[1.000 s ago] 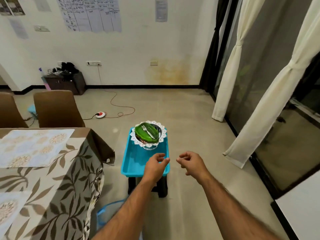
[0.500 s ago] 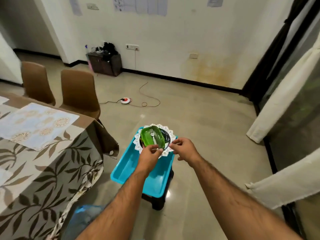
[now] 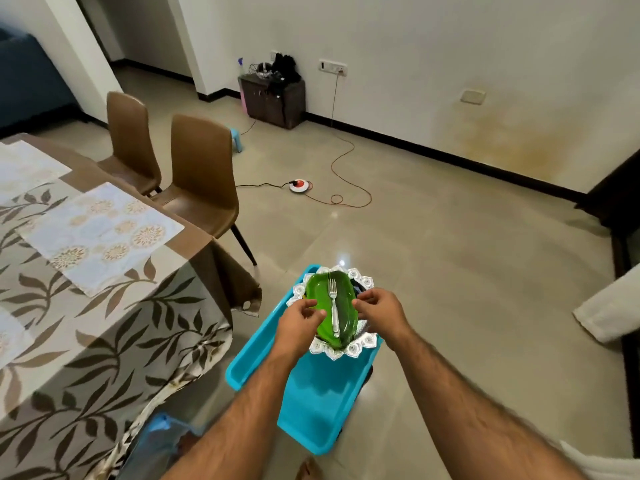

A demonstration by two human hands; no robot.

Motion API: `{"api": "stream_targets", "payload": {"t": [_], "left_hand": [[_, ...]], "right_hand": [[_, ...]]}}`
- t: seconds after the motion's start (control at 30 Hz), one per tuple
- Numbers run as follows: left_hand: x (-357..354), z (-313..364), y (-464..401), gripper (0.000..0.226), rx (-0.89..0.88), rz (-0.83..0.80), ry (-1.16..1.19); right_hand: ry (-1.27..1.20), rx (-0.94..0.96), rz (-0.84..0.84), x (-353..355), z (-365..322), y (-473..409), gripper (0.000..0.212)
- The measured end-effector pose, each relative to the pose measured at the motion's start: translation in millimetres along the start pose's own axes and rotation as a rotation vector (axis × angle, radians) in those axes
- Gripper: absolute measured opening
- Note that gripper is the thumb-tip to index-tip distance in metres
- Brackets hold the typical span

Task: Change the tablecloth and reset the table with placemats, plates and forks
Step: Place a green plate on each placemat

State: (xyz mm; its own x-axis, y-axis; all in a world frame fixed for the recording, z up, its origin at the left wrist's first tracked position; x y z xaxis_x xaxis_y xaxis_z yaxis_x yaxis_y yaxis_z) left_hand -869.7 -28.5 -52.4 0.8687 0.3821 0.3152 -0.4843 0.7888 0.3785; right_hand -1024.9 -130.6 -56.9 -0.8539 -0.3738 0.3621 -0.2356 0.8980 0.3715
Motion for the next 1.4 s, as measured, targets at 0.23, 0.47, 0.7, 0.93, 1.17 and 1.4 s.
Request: {"api": "stream_targets", "payload": {"t": [0.23,0.47,0.7,0.93,1.17,1.4], "left_hand": [[-18.0,-7.2,-59.8,0.039,0.075,0.064,-0.046],[-37.9,-40.5,-121.1,0.04,0.156,0.161,-0.171],[-54.4,-89.4,-165.7,0.042,0.256,0.245,-0.296],[-81.6,-122.6,-189.5,0.036,0.289,0.25,-0.388],[-86.4,-134.3,-202.6,0.035,0.304,0.315,-0.455],[-89.8,-140.3,-205.0,0.036,0.313,0.306,-0.445]], "right_hand": [[0.069,-0.049,0.027,-8.1,18.1,-78.8,0.012],[0.173,-0.086,-0.032,-30.5,53.9,-149.3,0.025],[0.381,-0.104,-0.054,-31.0,100.0,-194.2,0.036],[0.404,-0.147,-0.152,-43.6,136.4,-211.1,0.041],[0.374,-0.179,-0.213,-58.5,142.8,-220.3,0.035],[0.376,-0.195,-0.194,-61.2,148.5,-222.8,0.037]]}}
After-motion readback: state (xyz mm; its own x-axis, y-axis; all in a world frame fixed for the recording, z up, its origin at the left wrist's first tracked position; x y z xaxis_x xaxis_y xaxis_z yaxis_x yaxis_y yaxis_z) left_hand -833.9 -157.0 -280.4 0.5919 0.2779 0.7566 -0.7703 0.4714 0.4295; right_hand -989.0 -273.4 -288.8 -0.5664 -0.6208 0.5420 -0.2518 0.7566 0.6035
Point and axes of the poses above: each hand's wrist, its own y-axis away from the middle knuckle, its own x-axis out of the back of the hand, z = x × y, the point moved 2 cm from there along -y, towards the middle knuckle
